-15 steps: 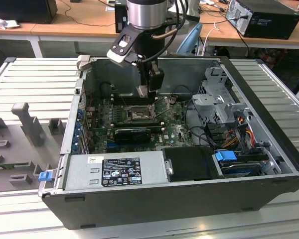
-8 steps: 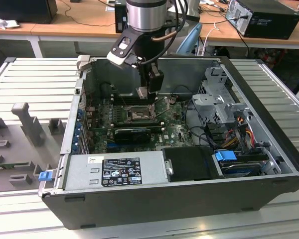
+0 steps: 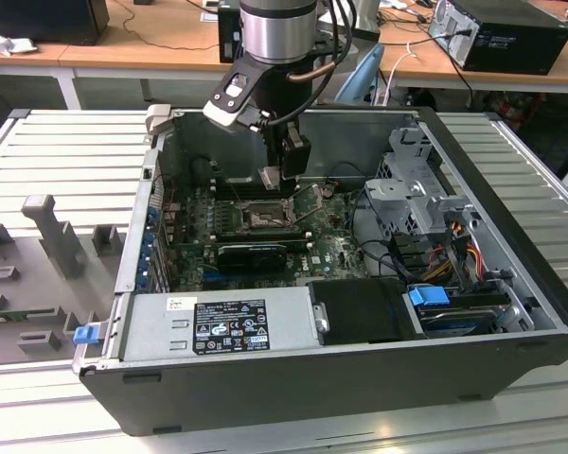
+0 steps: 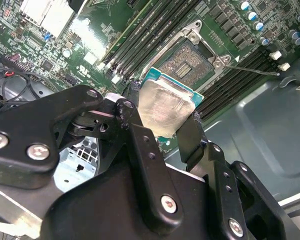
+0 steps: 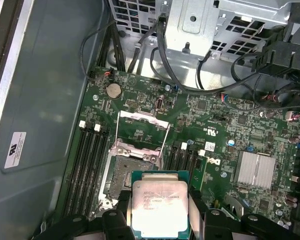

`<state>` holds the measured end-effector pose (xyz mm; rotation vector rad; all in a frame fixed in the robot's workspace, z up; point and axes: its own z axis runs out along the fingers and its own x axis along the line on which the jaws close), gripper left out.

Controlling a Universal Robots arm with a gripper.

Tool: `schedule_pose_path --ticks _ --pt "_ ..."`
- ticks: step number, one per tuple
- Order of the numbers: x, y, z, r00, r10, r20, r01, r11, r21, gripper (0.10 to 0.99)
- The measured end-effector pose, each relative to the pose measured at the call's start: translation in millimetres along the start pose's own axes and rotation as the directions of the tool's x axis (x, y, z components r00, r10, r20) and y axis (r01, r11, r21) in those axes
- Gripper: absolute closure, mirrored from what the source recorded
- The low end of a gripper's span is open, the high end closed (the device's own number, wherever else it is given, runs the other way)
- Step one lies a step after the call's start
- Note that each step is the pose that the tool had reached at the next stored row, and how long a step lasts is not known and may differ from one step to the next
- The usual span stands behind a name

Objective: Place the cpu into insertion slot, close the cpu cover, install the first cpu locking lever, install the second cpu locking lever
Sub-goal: 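Place the cpu into insertion slot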

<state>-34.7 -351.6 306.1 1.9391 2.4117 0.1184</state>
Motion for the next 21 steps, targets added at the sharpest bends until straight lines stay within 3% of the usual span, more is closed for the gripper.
schedule_pose_path --ticks 17,21 --pt "0.0 -0.6 6.8 1.0 0.002 0.0004 -0.002 1.0 0.0 0.545" --pt "0.5 -1.5 16.4 0.9998 0.021 0.0024 -0.021 0.9998 0.0 0.545"
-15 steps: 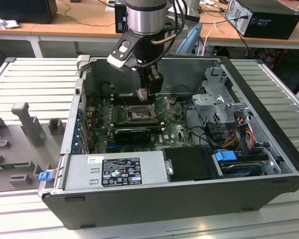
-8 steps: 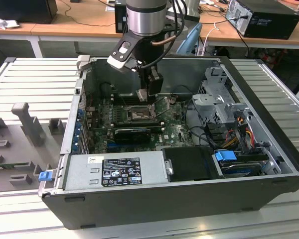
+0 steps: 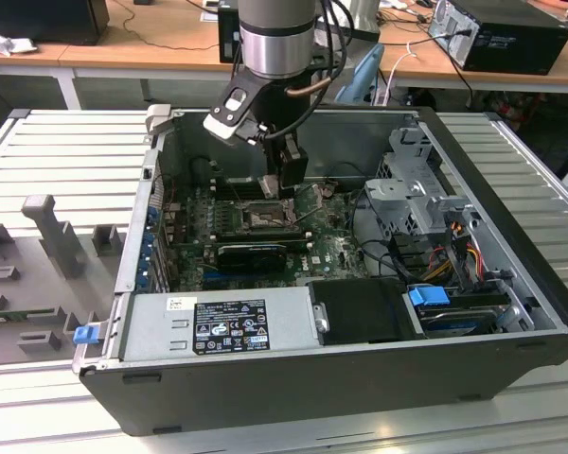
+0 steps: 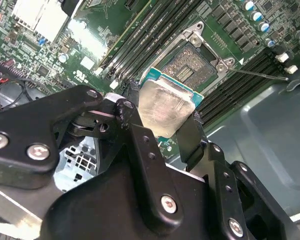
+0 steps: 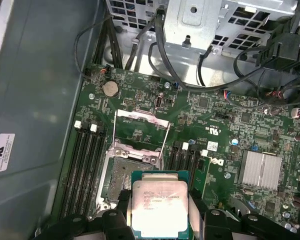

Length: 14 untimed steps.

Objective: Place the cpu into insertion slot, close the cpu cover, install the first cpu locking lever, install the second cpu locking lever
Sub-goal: 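Place the cpu into insertion slot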

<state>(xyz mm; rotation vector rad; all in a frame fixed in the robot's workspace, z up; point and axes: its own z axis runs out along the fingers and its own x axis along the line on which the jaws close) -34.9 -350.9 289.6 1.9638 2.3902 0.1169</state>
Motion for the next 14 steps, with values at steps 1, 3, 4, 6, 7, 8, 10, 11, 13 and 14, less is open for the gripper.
schedule_pose_path --ticks 1,3,4,6,7,8,10,11,13,14 --pt "0.0 -0.2 2.3 0.9999 0.014 0.0012 -0.014 0.9999 0.0 0.545" --pt "-0.1 -0.5 5.8 0.9989 0.047 0.0041 -0.047 0.9989 -0.001 0.545" --pt "-0.1 -0.7 7.6 0.9979 0.065 0.0057 -0.065 0.9979 -0.001 0.545" --pt "-0.1 -1.1 12.6 0.9948 0.102 0.0089 -0.102 0.9948 -0.002 0.545" --pt "-0.1 -1.2 13.8 0.9947 0.103 0.0091 -0.103 0.9947 -0.002 0.545" --pt "-0.1 -1.3 14.6 0.9946 0.103 0.009 -0.103 0.9947 -0.002 0.545" --pt "-0.2 -1.5 16.2 0.9946 0.104 0.0091 -0.104 0.9946 -0.002 0.545" --pt "-0.2 -1.5 16.9 0.9945 0.104 0.0091 -0.104 0.9946 -0.002 0.545" --pt "-0.2 -1.6 18.3 0.9945 0.104 0.0091 -0.104 0.9946 -0.002 0.545" --pt "-0.2 -1.7 19.0 0.9945 0.104 0.0092 -0.104 0.9946 -0.002 0.545"
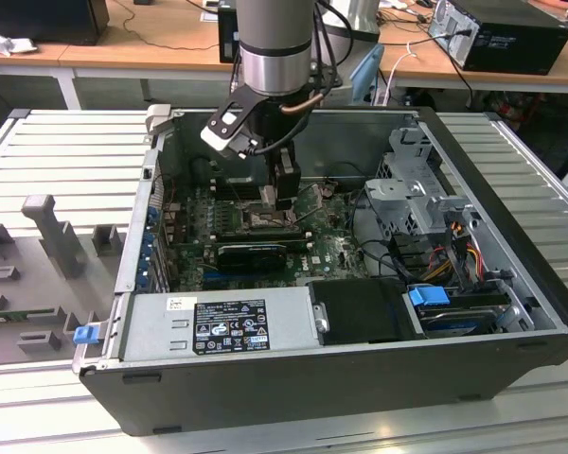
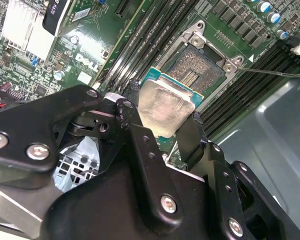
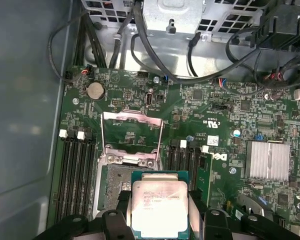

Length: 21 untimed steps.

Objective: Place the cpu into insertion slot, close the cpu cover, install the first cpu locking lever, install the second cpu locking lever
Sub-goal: 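Place the cpu into insertion slot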

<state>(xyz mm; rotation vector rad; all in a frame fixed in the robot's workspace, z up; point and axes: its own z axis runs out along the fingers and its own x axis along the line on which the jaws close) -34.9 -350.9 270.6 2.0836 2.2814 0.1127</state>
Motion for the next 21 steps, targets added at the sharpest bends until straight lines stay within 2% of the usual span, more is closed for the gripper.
schedule_pose_path --ticks 20,21 --pt "-0.1 -0.9 10.1 1.0 0.002 0.0004 -0.002 1.0 0.0 0.545" --pt "0.0 -1.0 10.9 1.0 0.002 0.0054 -0.002 1.0 0.0 0.545"
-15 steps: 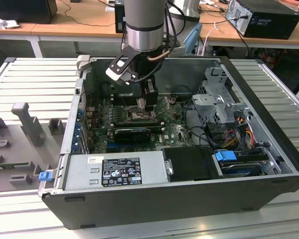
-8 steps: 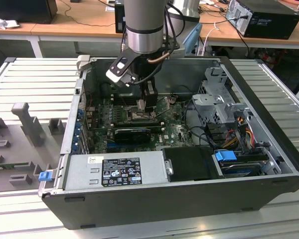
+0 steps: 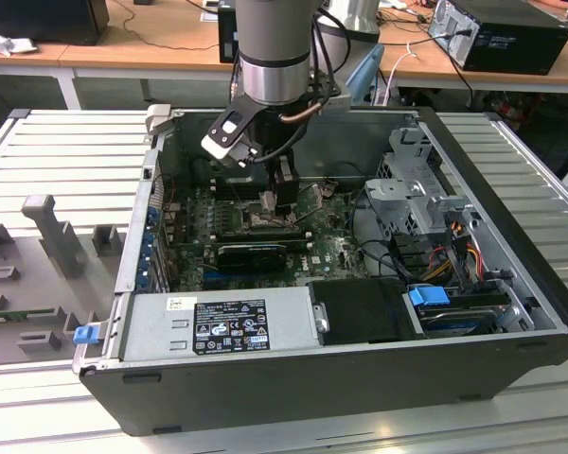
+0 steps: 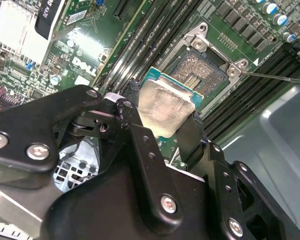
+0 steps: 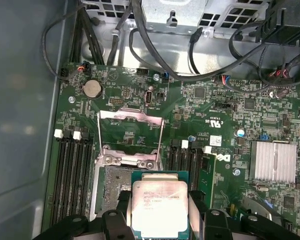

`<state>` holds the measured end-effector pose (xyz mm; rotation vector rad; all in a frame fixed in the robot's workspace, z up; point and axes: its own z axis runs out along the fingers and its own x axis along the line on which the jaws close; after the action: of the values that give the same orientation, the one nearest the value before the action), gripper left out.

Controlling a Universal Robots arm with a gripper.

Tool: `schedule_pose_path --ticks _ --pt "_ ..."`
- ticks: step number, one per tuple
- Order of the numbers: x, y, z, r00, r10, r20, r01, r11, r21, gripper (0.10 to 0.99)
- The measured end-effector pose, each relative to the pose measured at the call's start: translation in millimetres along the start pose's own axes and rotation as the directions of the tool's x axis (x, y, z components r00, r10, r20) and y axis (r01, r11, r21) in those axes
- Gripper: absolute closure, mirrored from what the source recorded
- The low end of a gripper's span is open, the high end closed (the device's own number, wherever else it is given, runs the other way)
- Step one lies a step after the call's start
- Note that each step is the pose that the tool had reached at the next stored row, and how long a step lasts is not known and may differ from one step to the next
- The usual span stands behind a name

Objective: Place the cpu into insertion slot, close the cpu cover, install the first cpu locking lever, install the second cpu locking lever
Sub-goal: 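Place the cpu into insertion slot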

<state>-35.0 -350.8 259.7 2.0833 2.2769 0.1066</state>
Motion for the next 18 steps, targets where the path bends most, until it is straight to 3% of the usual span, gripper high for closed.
schedule_pose_path --ticks 2,5,11,15,18 --pt "-0.1 -0.1 1.3 1.0 0.004 0.0012 -0.004 1.0 0.0 0.545" --pt "0.8 -0.4 4.4 0.9987 0.05 0.0056 -0.05 0.9987 0.0 0.545" --pt "14.6 -0.5 16.5 0.9987 0.05 0.0046 -0.05 0.9987 0.0 0.545" --pt "16.3 -9.5 19.5 0.9987 0.05 0.0049 -0.05 0.9987 0.001 0.545" --pt "16.4 -10.3 20.0 0.9987 0.05 0.0049 -0.05 0.9987 0.0 0.545"
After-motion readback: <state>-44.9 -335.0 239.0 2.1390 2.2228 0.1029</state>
